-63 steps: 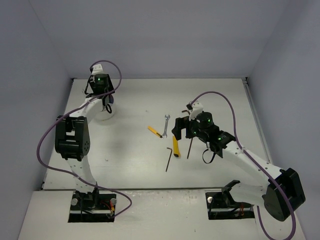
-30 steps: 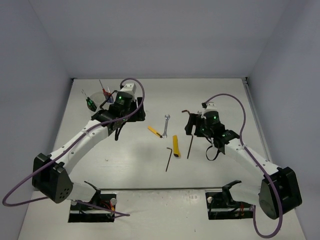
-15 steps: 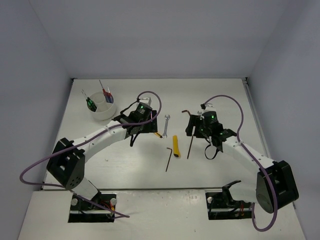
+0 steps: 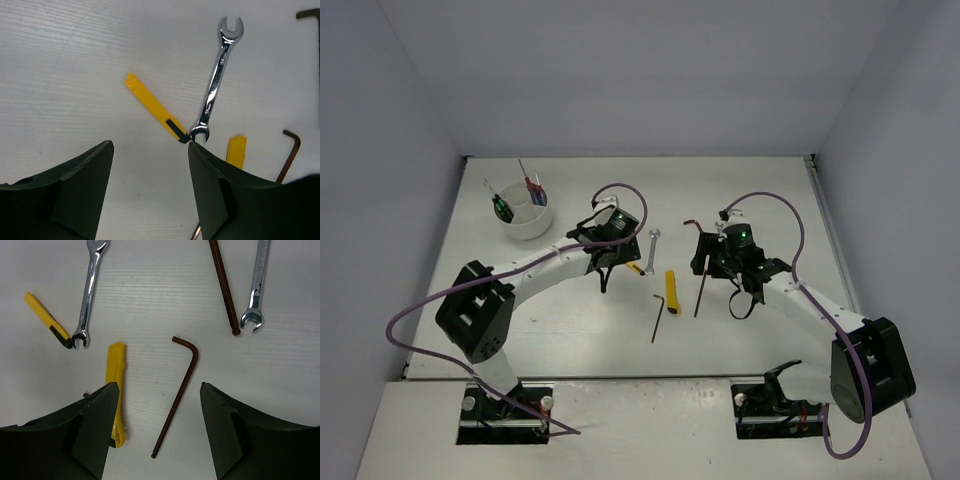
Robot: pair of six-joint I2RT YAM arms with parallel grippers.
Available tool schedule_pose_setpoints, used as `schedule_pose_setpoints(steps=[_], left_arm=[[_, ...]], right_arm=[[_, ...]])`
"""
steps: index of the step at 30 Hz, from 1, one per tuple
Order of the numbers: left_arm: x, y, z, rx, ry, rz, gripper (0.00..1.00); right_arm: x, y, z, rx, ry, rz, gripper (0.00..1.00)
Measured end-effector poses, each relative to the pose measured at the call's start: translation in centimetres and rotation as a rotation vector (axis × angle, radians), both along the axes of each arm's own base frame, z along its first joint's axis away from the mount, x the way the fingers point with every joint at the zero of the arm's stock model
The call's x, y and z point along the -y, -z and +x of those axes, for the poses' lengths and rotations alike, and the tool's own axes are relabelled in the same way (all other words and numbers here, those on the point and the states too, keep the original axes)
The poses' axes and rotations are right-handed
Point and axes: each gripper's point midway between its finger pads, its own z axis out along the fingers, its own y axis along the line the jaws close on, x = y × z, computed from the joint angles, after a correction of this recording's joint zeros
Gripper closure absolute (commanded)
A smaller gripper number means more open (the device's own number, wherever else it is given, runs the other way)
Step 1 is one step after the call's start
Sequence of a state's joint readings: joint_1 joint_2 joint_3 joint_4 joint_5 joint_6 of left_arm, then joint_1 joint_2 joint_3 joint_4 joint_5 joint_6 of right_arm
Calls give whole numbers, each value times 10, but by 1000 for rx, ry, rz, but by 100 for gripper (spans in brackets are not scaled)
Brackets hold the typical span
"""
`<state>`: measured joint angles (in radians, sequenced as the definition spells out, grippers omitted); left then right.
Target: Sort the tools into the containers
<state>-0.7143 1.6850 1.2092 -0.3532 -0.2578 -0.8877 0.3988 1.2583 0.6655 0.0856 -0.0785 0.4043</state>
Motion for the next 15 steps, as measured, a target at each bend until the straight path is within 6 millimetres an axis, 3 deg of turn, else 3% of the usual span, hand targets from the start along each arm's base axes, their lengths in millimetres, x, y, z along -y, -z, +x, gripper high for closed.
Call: schedule_pose_setpoints(steps=[10,15], left_arm=[[8,37,27,-66,-163,46,52],[5,53,27,-105,-201,66,53]], right_arm=[[0,1,-4,4,-23,-9,36],[1,4,-7,0,-33,-14,36]])
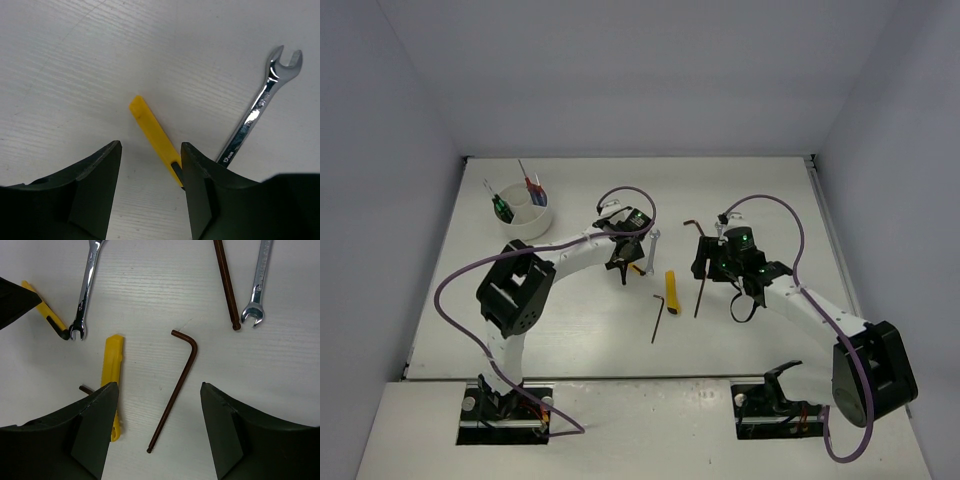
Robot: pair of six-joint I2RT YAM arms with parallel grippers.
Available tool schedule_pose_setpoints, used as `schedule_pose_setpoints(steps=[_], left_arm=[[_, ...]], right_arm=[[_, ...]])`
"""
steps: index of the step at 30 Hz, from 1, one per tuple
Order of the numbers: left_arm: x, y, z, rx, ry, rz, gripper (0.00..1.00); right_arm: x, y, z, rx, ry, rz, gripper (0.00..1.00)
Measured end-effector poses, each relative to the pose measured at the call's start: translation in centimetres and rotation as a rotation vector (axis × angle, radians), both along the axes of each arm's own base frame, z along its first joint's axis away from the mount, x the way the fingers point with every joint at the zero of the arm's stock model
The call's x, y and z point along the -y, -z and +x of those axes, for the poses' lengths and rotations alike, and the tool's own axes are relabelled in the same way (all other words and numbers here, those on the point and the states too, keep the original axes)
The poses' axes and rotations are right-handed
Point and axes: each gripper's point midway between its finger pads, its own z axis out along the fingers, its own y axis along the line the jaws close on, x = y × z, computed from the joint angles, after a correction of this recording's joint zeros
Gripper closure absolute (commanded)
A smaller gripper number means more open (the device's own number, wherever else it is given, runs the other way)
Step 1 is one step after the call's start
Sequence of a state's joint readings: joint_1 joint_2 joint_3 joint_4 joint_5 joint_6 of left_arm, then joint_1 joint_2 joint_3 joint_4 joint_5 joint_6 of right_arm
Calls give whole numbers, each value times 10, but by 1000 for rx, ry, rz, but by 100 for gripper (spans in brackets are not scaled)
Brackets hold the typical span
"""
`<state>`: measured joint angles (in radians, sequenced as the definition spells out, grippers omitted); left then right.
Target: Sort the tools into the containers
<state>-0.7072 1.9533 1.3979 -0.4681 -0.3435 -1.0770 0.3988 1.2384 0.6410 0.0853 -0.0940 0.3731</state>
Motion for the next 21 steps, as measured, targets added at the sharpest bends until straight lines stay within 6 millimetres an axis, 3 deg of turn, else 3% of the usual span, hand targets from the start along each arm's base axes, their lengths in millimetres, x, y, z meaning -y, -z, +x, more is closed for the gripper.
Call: schedule_pose_setpoints(steps=[9,21], left_arm=[[-21,18,7,-42,-69,19,64],[-27,19,15,-44,-86,24,94]], right_arm=[[1,-1,-2,8,-3,0,36],[1,-3,-2,14,-4,3,36]])
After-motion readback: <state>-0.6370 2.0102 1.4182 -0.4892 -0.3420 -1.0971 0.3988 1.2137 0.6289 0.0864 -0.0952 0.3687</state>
